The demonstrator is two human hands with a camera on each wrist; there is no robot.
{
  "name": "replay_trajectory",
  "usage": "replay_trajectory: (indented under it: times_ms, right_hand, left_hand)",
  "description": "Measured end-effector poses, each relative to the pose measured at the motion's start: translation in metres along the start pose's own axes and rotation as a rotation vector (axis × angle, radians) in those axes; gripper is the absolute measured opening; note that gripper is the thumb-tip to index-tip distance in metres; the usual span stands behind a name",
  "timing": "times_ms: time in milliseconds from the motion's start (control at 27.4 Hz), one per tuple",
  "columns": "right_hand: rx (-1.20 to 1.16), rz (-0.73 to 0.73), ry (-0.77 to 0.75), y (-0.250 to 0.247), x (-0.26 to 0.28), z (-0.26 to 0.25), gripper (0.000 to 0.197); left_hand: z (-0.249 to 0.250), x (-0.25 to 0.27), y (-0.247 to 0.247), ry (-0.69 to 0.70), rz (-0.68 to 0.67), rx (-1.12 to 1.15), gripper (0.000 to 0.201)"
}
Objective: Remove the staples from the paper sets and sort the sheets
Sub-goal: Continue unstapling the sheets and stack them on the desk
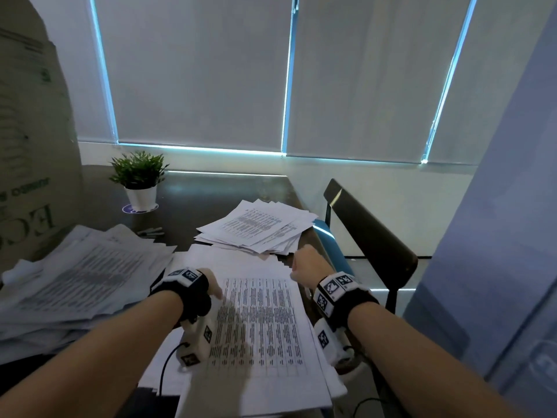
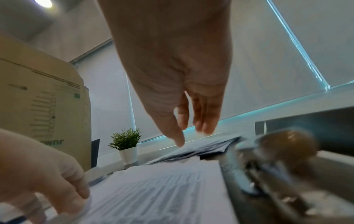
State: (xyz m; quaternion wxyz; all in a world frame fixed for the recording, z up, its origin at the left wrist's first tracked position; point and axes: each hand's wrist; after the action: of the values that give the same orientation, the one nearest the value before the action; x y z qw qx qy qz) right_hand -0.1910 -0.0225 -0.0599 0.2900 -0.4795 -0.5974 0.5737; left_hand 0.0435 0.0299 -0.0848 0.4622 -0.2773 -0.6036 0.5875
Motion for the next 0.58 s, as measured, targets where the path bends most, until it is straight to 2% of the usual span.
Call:
replay_trajectory:
  times_ms: [37, 110, 219, 329, 475, 585]
  right_hand:
    - [-0.089, -0.047, 0.005, 0.000, 0.001, -0.008, 0.034]
    - [-0.199, -0.224, 0.035, 0.006, 0.003, -0.020, 0.050]
    - [-0.098, -0.488, 0.004, 0.023, 0.005, -0.028, 0.082]
    - [-0.012, -0.526, -0.017, 0.032, -0.001, -0.030, 0.091]
    - [-0.004, -0.509, -0.004, 0.028, -0.006, -0.031, 0.095]
    - [-0.016, -0.499, 0.005, 0.024, -0.006, -0.030, 0.096]
  left_hand:
    - [-0.003, 0.001, 0.004, -0.022, 0.004, 0.021, 0.053]
    - [-0.007, 0.001, 0.009, -0.060, 0.035, 0.076, 0.057]
    - [-0.009, 0.000, 0.011, -0.048, 0.086, 0.163, 0.063]
    - [-0.007, -0.001, 0.011, -0.044, 0.158, 0.253, 0.058]
    - [-0.002, -0.004, 0.012, -0.089, 0.088, 0.516, 0.055]
    - [-0.004, -0.003, 0.016, -0.057, -0.017, 0.650, 0.073]
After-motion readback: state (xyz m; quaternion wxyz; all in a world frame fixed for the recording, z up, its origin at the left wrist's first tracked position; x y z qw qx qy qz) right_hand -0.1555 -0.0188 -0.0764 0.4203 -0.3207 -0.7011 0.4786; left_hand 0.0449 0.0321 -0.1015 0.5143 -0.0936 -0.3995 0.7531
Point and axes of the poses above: each hand's wrist, its own x-axis away from the middle knuckle, its own y-axis out of the palm, z = x × y, and after that the axes turned 6 degrees about z, right-handed
